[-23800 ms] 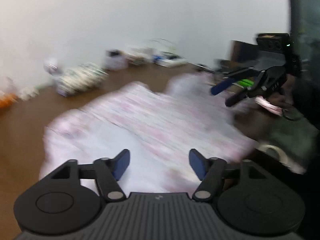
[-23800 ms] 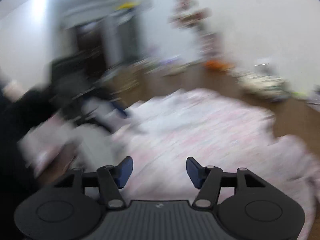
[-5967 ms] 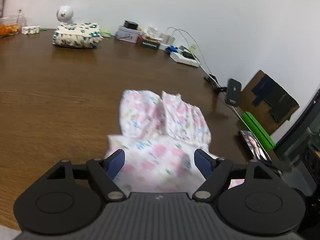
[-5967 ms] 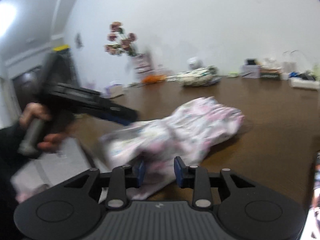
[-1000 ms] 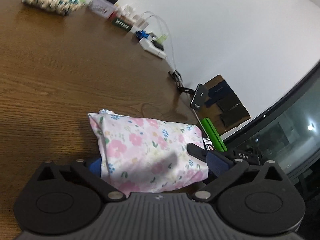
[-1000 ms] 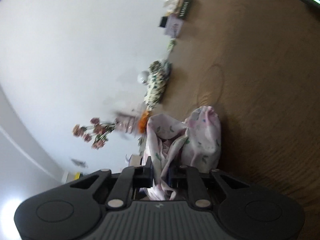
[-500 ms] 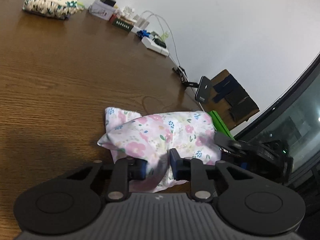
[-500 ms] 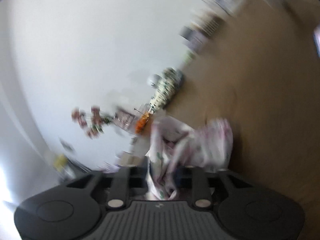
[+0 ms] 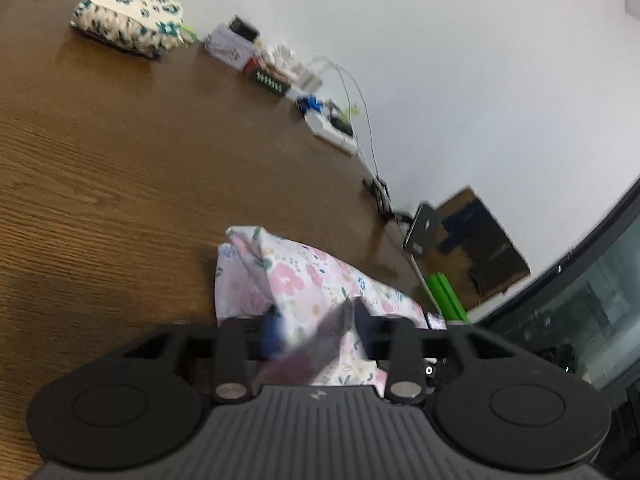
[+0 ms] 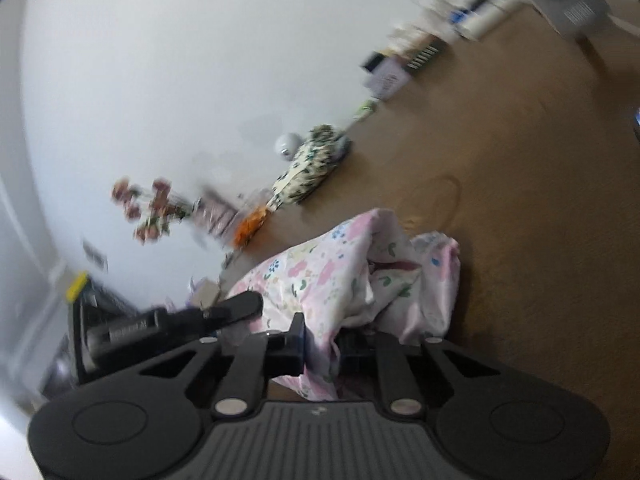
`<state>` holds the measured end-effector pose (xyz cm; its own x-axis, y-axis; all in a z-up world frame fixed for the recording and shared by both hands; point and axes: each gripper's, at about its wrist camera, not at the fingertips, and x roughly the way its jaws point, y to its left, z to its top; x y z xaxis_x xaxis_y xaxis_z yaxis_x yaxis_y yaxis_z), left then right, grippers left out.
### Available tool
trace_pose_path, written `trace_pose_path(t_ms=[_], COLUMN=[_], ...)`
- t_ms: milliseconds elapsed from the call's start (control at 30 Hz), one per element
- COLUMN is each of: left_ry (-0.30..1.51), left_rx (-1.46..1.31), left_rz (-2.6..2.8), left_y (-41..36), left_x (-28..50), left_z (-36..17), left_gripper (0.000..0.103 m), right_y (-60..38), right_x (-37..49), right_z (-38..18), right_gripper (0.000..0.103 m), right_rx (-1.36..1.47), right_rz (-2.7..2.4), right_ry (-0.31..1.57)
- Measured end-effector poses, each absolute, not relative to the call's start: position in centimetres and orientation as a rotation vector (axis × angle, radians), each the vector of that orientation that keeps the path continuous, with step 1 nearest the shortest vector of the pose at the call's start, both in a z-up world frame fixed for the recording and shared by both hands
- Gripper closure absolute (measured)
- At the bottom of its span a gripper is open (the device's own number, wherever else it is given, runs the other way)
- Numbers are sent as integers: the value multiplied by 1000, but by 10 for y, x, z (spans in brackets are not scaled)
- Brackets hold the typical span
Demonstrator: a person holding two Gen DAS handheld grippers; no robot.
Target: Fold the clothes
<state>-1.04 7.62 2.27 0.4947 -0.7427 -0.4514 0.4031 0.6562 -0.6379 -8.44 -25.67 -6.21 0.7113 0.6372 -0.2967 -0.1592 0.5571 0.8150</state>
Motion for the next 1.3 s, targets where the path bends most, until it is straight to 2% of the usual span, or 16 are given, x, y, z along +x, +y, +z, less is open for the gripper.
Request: trace_pose_path(t_ms=[100,233,300,433,533,633,667,733,767,833,900,967,1000,1067,1167,1300], left_ry=[734,767,788,807,817,823,826,835,839,848,853,860,864,882,899,860], left_rx=[-428,-318,-255,-154,-146,-143,-142,-145,-146,-149,-155,-159,-160,-161,-177,-276], left_rz=[-736,-697,-657,-598,-589,-586,-585,-585,-585,-584,-584,-588,-591,-610,-641,-579], left_y=[69,50,41,26,24,24,23,23,22,22,22,23,24,27,41,72], left_x=[-18,-19,-18,-19,-19,-20,-19,-18,-17,-15,-14,-16,-17,-21,-33,-42], left_z=[25,17,14,9,8,9,9,10,11,12,12,12,12,13,15,17], left_gripper=[23,25,37,39,40,40,40,39,39,39,38,38,38,39,36,23], right_y=[-264,-266,-265,-265,-263,-253,-250,-245,-245,-249,-257,-261,-262,-260,-262,-263], right_x=[-85,-85,-86,-85,-93,-116,-123,-131,-130,-119,-103,-91,-89,-91,-96,-105], right_z=[-71,-78,-80,-84,-68,-40,-33,-25,-23,-26,-33,-42,-44,-46,-47,-49], right_gripper=[91,91,91,93,76,48,43,41,36,34,38,75,80,87,91,91], right_rx=[982,1050,1061,1070,954,707,622,486,442,429,507,584,605,617,685,723], right_rz=[461,405,378,352,324,279,266,243,227,219,242,271,279,286,331,375], right_ry=[635,656,665,686,659,525,479,414,403,446,518,592,609,621,674,703])
